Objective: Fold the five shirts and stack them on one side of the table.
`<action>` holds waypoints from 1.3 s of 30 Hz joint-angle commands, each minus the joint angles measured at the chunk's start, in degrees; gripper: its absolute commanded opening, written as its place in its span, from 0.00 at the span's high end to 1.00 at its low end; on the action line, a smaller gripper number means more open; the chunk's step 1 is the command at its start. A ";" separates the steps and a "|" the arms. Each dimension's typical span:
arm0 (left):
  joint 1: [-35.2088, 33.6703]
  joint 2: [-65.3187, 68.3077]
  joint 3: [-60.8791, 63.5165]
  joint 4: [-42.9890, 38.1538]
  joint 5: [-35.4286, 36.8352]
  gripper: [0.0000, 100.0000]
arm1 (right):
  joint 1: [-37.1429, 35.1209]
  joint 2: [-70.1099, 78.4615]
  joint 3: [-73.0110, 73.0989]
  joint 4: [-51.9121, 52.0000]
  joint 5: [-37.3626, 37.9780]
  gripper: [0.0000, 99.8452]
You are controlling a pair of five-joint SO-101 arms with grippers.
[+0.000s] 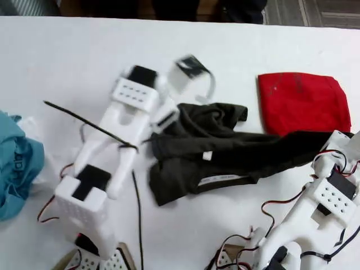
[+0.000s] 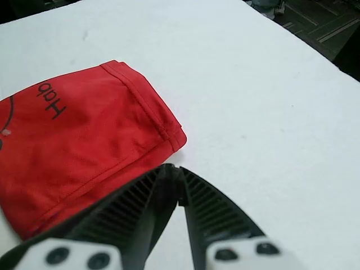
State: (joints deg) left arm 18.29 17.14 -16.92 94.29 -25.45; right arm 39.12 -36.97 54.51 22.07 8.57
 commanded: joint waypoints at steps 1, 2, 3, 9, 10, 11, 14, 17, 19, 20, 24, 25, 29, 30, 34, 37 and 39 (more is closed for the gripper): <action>7.12 -0.26 -1.98 6.42 -0.26 0.85 | 0.31 -1.98 -0.26 -1.01 -0.44 0.98; 8.35 -0.18 -1.10 6.15 -0.35 0.85 | 0.31 -1.98 -0.26 -1.01 -0.44 0.98; 9.23 -0.18 -0.04 4.84 -0.35 0.85 | 0.31 -1.98 -0.26 -1.01 -0.44 0.98; 9.49 -0.18 11.03 -9.05 -0.26 0.85 | 0.31 -1.98 -0.26 -1.01 -0.44 0.98; 8.62 -0.18 13.23 -12.04 -0.26 0.85 | 0.31 -1.98 -0.26 -1.01 -0.44 0.98; 7.82 -0.18 15.16 -15.12 -0.26 0.85 | 0.31 -1.98 -0.26 -1.01 -0.44 0.98; 4.04 -0.09 20.26 -26.02 -0.26 0.85 | 0.31 -1.98 -0.26 -1.01 -0.44 0.98; -0.79 -0.09 22.29 -34.29 0.00 0.85 | 0.31 -1.98 -0.26 -1.01 -0.44 0.98; -3.96 -0.09 22.11 -38.15 0.18 0.85 | 0.31 -1.98 -0.26 -1.01 -0.44 0.98; -5.19 -0.09 21.67 -39.65 0.26 0.85 | 0.31 -1.98 -0.26 -1.01 -0.44 0.98; -8.26 -0.09 18.42 -41.67 0.26 0.85 | 0.31 -1.98 -0.26 -1.01 -0.44 0.98; -8.53 -0.18 17.54 -41.58 0.26 0.85 | 0.31 -1.98 -0.26 -1.01 -0.44 0.98; -8.18 -0.18 13.58 -38.95 0.26 0.85 | 0.22 -1.98 -0.26 -1.01 -0.44 0.98; -8.00 -0.18 12.88 -38.33 0.26 0.85 | 0.22 -1.98 -0.26 -1.01 -0.44 0.98; -8.00 -0.26 10.95 -37.19 0.26 0.85 | 0.22 -1.98 -0.26 -1.01 -0.44 0.98; -7.91 -0.70 9.36 -33.05 0.26 0.85 | 0.22 -1.98 -0.26 -0.92 -0.44 0.98; -6.95 -0.79 7.43 -26.81 -0.09 0.85 | 0.22 -1.98 -0.26 -0.92 -0.44 0.98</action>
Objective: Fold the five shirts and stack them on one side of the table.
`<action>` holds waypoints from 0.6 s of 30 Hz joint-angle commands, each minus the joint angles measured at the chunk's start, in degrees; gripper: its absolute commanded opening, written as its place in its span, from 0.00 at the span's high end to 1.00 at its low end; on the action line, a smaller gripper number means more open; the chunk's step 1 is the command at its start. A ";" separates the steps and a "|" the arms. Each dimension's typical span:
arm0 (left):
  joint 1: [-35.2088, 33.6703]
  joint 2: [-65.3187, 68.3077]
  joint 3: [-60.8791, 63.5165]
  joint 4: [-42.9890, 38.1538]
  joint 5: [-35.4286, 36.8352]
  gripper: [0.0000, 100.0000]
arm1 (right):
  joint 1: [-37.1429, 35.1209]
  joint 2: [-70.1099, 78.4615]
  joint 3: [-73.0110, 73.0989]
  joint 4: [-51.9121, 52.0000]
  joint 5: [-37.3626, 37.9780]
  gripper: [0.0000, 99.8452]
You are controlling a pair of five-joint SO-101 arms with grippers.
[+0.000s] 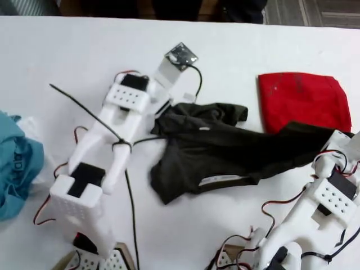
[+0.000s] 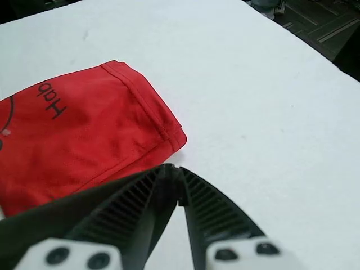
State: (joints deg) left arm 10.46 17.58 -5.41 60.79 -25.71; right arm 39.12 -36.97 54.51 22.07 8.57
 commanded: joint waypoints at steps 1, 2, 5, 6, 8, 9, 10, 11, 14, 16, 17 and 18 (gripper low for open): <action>1.58 -1.23 -5.14 10.90 0.18 0.85 | 0.22 -1.98 -0.26 -0.92 -0.44 0.98; 2.64 -1.23 -6.11 15.21 0.18 0.85 | 0.22 -1.98 -0.26 -0.92 -0.44 0.98; 7.47 -0.88 -7.43 25.41 0.00 0.85 | 0.22 -1.98 -0.26 -0.92 -0.44 0.98; 9.05 -0.70 -7.43 26.99 0.00 0.85 | 0.22 -1.98 -0.26 -0.92 -0.44 0.98; 11.08 -0.53 -7.34 26.81 0.00 0.85 | 0.22 -1.98 -0.26 -0.92 -0.44 0.98; 11.43 -0.53 -7.34 25.32 0.00 0.85 | 0.22 -1.98 -0.26 -0.92 -0.44 0.98; 11.60 -0.53 -7.25 23.21 0.00 0.85 | 0.22 -1.98 -0.26 -0.92 -0.44 0.98; 11.60 -0.44 -7.25 21.27 0.00 0.85 | 0.22 -1.98 -0.26 -0.92 -0.44 0.98; 10.64 1.58 -5.58 15.91 0.00 0.85 | 0.22 -2.07 0.44 -1.27 -0.44 0.98; 9.32 4.40 -4.79 13.71 -0.09 0.85 | 0.22 -2.07 0.53 -1.27 -0.44 0.98; 8.53 6.15 -4.97 12.84 -0.09 0.85 | 0.22 -2.07 0.53 -1.36 -0.44 0.98; 7.82 7.82 -5.67 11.96 -0.09 0.85 | 0.22 -2.07 0.53 -1.36 -0.44 0.98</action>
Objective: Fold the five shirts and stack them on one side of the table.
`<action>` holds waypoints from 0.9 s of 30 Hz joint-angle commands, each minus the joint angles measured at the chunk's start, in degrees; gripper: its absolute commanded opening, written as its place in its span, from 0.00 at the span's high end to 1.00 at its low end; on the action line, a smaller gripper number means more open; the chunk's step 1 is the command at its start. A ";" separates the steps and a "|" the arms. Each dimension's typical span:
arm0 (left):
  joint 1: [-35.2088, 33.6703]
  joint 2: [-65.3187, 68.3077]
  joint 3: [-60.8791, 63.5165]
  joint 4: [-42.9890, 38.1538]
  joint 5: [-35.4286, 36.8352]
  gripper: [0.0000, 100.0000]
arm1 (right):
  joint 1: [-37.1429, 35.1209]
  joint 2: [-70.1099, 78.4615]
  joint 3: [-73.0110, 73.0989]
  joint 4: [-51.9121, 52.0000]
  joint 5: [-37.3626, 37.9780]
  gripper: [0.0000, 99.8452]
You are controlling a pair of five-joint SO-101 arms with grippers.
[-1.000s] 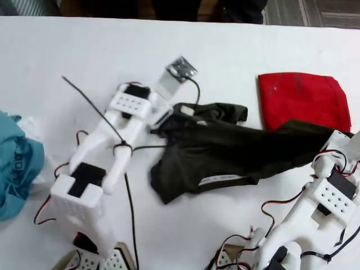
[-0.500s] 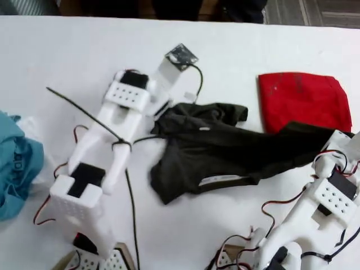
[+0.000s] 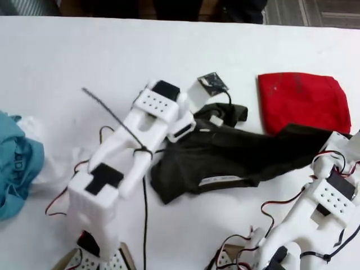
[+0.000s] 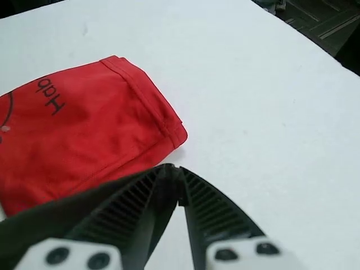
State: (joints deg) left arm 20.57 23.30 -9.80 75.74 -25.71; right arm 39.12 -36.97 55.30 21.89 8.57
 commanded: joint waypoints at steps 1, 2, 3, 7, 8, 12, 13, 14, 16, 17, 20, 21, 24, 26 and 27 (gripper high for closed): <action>-3.16 3.87 -2.42 -3.52 -0.09 0.85 | 0.22 -2.07 -0.26 -1.19 -0.44 0.98; -3.78 5.36 -3.82 -3.60 -0.09 0.85 | 0.22 -2.07 -0.26 -1.19 -0.44 0.98; -4.31 6.77 -5.41 -3.52 -0.09 0.85 | 0.22 -2.07 -0.26 -1.19 -0.44 0.98; -6.15 10.81 -12.70 -2.99 -0.09 0.85 | 0.22 -2.07 -0.26 -1.19 -0.44 0.98; -6.59 11.34 -14.29 -2.99 -0.09 0.85 | 0.22 -2.07 -0.26 -1.19 -0.44 0.98; -6.95 12.13 -18.95 0.53 0.00 0.85 | 0.22 -2.07 -0.26 -1.19 -0.44 0.98; -6.86 12.13 -19.56 1.32 0.00 0.85 | 0.22 -2.07 -0.26 -1.19 -0.44 0.98; -6.77 12.13 -19.91 1.85 0.00 0.85 | 0.22 -2.07 -0.26 -1.19 -0.44 0.98; -6.86 12.13 -20.09 1.85 0.00 0.85 | 0.22 -2.07 -0.26 -1.19 -0.44 0.98; -6.95 12.13 -20.18 1.85 0.00 0.85 | 0.22 -2.07 -0.26 -1.19 -0.44 0.98; -6.95 11.87 -20.44 1.85 0.00 0.85 | 0.22 -2.07 -0.26 -1.19 -0.44 0.98; -6.95 11.60 -20.44 1.85 0.00 0.85 | 0.22 -2.07 -0.26 -1.19 -0.44 0.98; -6.95 11.52 -20.53 1.85 0.00 0.85 | 0.22 -2.07 -0.26 -1.19 -0.44 0.98; -7.03 11.60 -20.53 1.85 0.00 0.85 | 0.22 -2.07 -0.26 -1.19 -0.44 0.98; -7.03 11.60 -20.53 1.76 0.00 0.85 | 0.22 -2.07 -0.26 -1.19 -0.44 0.98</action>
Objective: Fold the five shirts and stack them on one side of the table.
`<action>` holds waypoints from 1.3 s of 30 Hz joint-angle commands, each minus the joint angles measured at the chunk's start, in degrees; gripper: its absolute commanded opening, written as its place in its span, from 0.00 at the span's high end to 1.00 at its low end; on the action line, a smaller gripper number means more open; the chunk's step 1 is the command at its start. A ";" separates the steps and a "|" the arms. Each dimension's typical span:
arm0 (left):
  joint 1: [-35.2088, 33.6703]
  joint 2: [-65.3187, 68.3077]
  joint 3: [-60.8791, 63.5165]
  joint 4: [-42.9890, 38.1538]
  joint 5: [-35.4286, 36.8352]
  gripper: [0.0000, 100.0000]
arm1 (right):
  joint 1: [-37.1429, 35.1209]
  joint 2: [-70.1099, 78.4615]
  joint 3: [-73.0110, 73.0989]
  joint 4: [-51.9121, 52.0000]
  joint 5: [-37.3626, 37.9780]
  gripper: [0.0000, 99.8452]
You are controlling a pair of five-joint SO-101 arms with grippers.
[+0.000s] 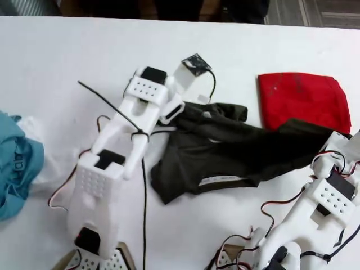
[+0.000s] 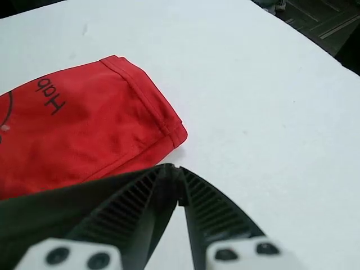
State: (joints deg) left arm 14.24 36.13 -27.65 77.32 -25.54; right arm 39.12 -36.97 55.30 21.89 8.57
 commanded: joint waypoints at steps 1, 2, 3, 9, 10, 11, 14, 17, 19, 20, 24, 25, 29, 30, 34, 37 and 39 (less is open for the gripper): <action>-0.70 -1.23 -2.68 0.09 -0.18 0.85 | 0.22 -2.07 -0.26 -1.19 -0.44 0.98; -0.70 -1.32 -3.03 0.18 -0.18 0.85 | 0.22 -2.07 -0.26 -1.19 -0.44 0.98; -0.62 -1.32 -4.00 0.44 -0.18 0.85 | 0.22 -2.07 -0.26 -1.19 -0.44 0.98; -0.62 -0.70 -12.18 5.80 -0.18 0.85 | 0.22 -2.07 -0.26 -1.19 -0.44 0.98; -0.62 -0.62 -12.70 6.15 -0.18 0.85 | 0.22 -2.07 -0.26 -1.19 -0.44 0.98; -0.62 -0.62 -12.44 6.07 -0.18 0.85 | 0.22 -2.07 -0.26 -1.19 -0.44 0.98; -0.62 -0.62 -10.33 5.89 -0.18 0.85 | 0.22 -2.07 -0.26 -1.19 -0.44 0.98; -0.62 -0.62 -7.96 6.33 -0.18 0.85 | 0.22 -2.07 -0.26 -1.19 -0.44 0.98; -0.62 -1.23 -6.99 6.68 -0.18 0.85 | 0.22 -2.07 -0.26 -1.19 -0.44 0.98; -0.62 -1.32 -7.60 7.91 -0.18 0.85 | 0.22 -2.07 -0.26 -1.19 -0.44 0.98; 1.49 -1.14 -14.29 16.44 -0.18 0.85 | 0.22 -2.07 -0.26 -1.19 -0.44 0.98; 2.29 -0.97 -15.60 18.81 -0.18 0.85 | 0.22 -2.07 -0.26 -1.19 -0.44 0.98; 4.13 -0.35 -14.64 21.27 -0.18 0.85 | 0.22 -2.07 -0.26 -1.19 -0.44 0.98; 4.13 0.09 -13.23 19.87 -0.18 0.85 | 0.22 -2.07 -0.26 -1.19 -0.44 0.98; 2.64 3.87 -9.63 13.36 -0.18 0.85 | 0.22 -2.07 -0.26 -1.19 -0.44 0.98; 0.79 6.42 -9.54 8.09 -0.18 0.85 | 0.22 -2.07 -0.26 -1.19 -0.44 0.98; -0.18 7.30 -9.54 4.66 -0.18 0.85 | 0.22 -2.07 -0.26 -1.19 -0.44 0.98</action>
State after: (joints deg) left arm 15.91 43.69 -37.23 86.55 -25.45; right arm 39.12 -36.97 55.30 21.89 8.57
